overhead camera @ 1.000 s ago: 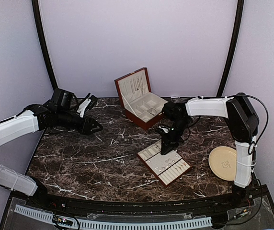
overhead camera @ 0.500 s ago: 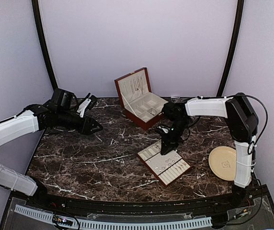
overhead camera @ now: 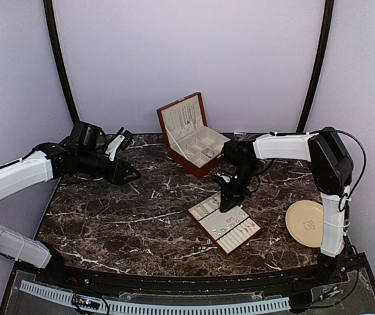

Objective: Organize the mixed jewelry
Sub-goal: Place the earring in the earring holder.

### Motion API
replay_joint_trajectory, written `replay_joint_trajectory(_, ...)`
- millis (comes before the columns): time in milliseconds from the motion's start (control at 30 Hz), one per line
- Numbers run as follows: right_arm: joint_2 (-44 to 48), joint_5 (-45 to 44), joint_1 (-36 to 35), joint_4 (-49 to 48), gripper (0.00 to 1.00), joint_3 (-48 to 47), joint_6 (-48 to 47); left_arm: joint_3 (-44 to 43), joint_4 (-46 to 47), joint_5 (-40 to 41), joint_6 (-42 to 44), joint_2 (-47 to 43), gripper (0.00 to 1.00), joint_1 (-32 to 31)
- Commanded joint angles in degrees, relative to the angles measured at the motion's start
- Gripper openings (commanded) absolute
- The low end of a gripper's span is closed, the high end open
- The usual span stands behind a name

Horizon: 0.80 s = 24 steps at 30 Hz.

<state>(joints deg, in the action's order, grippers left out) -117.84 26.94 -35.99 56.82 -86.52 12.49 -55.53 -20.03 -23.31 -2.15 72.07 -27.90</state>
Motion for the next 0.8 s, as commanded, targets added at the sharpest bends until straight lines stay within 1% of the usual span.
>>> replay_joint_trajectory(0,-1.77,-3.15,0.23,0.31,0.08,-1.28,-0.11,-0.41,0.17,-0.16,0.45,-1.69,0.45,0.22)
replay_joint_trajectory(300,-1.64,-5.06,-0.14,1.01,0.09,-1.76,0.06,-0.46,0.17,-0.16,0.4,-1.98,0.44,0.24)
replay_joint_trajectory(767,-0.58,-3.88,-0.31,1.09,0.23,-3.59,1.13,-0.34,0.27,-0.64,0.31,-2.64,0.45,0.24)
